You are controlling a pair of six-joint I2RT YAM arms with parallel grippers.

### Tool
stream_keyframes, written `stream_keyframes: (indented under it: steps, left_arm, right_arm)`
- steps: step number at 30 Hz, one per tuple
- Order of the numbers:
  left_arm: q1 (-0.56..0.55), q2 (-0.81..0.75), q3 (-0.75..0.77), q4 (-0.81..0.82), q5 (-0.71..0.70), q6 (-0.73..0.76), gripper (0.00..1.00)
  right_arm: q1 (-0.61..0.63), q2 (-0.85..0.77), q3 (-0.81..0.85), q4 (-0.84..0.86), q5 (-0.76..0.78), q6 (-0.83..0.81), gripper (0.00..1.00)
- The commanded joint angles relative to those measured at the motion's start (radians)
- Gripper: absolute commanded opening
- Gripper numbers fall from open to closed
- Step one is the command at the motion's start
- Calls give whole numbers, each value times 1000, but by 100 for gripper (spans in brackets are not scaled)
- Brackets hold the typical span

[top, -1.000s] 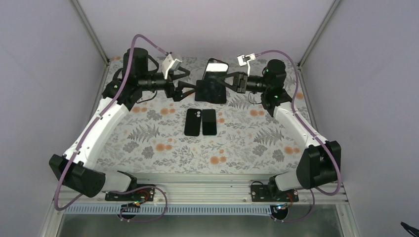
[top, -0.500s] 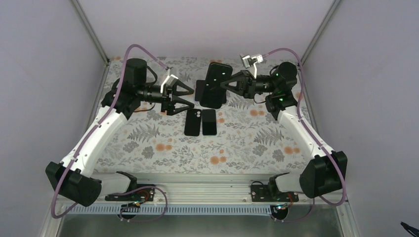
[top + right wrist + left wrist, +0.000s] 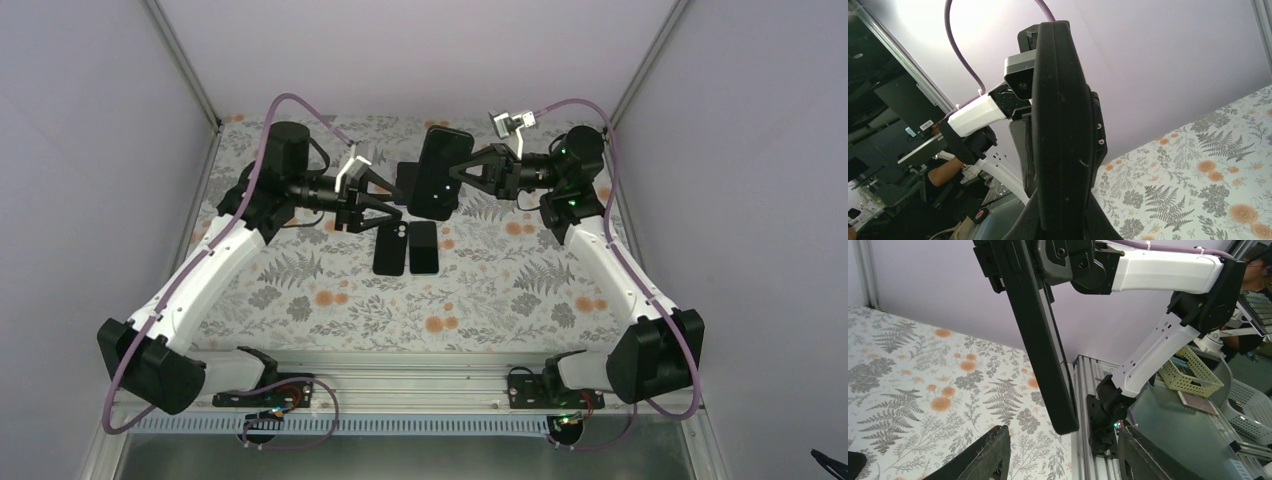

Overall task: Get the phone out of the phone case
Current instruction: Pick up the phone at the center of the board.

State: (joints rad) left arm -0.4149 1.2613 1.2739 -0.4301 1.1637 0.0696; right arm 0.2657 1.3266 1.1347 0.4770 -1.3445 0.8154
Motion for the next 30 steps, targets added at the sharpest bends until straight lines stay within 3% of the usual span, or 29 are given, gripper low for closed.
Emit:
stream_keyframes:
  steps: [1,14,25,28,30]
  left_arm:
    - [-16,35,30,63,10,-45,54]
    - [-66,106,62,124,51,-150,45]
    - [-65,148,80,178,46,-237,11]
    - [-59,152,86,184,33,-249,3]
    - [-43,155,85,200,31,-276,2]
  right_arm:
    - [-4,-26,-9,-20,39,-32,4]
    - [44,-11,-16,-121,62,-125,4]
    - [67,-11,-11,-173,77,-171,4]
    - [67,-12,-10,-197,94,-182,13]
    - [67,-12,-10,-214,103,-195,24]
